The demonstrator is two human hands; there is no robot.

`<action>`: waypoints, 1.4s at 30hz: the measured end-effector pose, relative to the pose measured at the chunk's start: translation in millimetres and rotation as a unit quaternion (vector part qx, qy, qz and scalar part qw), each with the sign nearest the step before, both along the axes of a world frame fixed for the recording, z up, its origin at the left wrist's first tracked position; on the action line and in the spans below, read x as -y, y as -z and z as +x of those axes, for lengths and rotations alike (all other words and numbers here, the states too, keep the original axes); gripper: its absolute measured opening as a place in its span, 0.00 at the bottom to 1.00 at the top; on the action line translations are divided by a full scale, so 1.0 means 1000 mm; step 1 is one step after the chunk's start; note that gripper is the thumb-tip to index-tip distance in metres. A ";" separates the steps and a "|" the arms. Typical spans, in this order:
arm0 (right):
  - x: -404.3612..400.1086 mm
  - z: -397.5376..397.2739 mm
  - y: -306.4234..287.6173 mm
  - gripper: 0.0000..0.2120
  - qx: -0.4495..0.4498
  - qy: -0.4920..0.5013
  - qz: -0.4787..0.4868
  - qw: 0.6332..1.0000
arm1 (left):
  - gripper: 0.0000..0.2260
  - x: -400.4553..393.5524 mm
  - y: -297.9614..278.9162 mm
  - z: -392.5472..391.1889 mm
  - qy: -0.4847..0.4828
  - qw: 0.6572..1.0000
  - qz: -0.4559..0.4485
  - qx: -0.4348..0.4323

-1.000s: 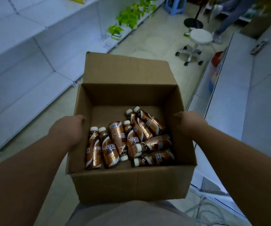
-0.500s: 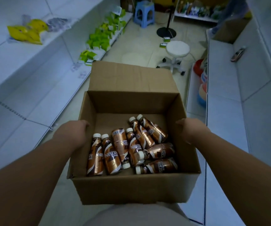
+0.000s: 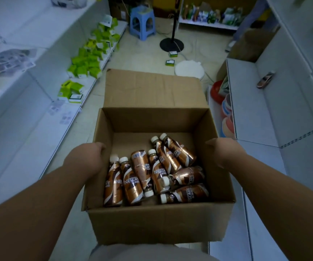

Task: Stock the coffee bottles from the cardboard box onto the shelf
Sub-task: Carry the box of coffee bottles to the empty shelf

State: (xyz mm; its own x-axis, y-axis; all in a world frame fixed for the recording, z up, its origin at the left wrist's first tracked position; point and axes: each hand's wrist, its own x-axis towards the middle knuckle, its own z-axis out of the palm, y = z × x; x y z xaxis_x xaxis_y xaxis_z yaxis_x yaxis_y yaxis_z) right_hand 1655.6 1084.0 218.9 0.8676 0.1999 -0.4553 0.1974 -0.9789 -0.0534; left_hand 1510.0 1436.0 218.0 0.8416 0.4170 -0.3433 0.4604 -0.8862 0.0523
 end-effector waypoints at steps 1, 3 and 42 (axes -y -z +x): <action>-0.006 0.021 0.004 0.26 -0.001 0.006 -0.009 1.000 | 0.23 -0.009 0.005 0.030 0.011 1.000 -0.005 0.000; -0.019 0.060 0.003 0.27 -0.005 0.024 -0.031 0.999 | 0.23 -0.028 0.011 0.087 0.031 0.999 -0.011 -0.005; -0.089 0.670 0.040 0.23 -0.044 0.490 0.026 0.870 | 0.15 -0.028 0.029 1.037 0.479 0.876 0.050 -0.020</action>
State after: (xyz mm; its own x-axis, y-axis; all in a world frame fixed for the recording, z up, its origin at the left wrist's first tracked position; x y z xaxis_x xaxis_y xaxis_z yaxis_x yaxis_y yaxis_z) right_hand 2325.6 1172.7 178.7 0.5949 -0.5948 -0.5407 -0.7381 -0.6705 -0.0746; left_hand 2547.0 1464.2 189.3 0.8093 -0.4453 -0.3830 -0.4984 -0.8657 -0.0466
